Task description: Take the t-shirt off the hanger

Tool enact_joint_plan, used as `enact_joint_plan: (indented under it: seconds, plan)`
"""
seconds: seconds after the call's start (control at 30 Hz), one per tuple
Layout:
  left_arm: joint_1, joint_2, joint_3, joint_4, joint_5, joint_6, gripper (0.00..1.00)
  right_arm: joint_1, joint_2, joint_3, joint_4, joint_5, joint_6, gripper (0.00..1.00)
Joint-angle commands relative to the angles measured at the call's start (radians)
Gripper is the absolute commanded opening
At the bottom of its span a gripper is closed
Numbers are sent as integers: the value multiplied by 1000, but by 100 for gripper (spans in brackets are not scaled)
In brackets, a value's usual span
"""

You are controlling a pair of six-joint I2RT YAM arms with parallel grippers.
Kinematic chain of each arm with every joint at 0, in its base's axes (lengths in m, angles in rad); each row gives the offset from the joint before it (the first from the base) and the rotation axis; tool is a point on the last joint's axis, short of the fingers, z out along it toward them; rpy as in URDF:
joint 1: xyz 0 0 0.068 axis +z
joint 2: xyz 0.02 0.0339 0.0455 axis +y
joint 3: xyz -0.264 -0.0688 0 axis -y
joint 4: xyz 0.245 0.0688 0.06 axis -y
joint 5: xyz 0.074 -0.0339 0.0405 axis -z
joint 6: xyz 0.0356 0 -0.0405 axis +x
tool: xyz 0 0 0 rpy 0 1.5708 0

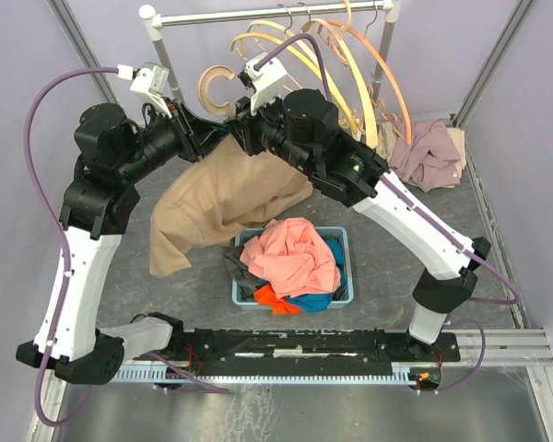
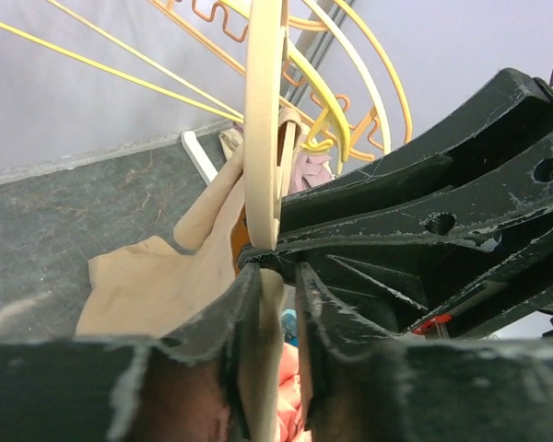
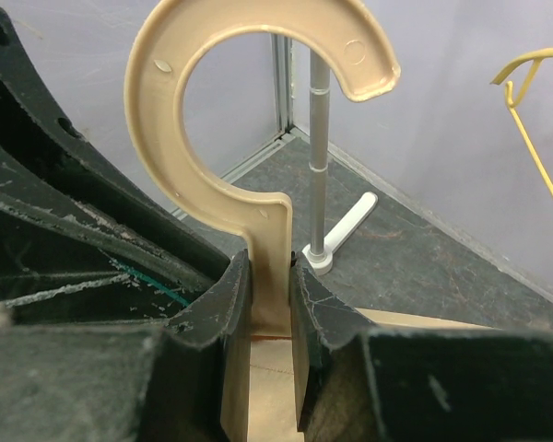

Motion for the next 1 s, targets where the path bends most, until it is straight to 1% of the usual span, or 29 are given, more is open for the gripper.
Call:
enact_joint_plan:
  seconds: [0.0,0.17,0.2,0.3,0.5,0.7,0.8,0.9,0.97]
  plan:
    - [-6,-5,56,-10,-39,-3,36,9,-41,30,86,-6,18,1]
    - [-6,-23,115,-93,-99,56,55,10,-59,11,92,1,18,1]
    - [-6,-20,125,-109,-99,65,57,11,-63,8,92,0,18,1]
    - [-7,-11,134,-154,-70,75,59,10,-73,-1,92,-2,17,1]
    - [-6,-25,85,-168,-22,79,61,10,-86,-11,92,-8,17,1]
    - [-7,-8,80,-217,39,98,61,10,-86,-7,97,-17,23,1]
    - [-7,-14,59,-223,42,101,60,10,-81,1,97,-21,24,1]
    - [-6,-15,46,-222,39,101,56,10,-75,12,97,-24,24,1]
    - [-6,-10,46,-223,39,103,47,10,-72,21,96,-28,24,1]
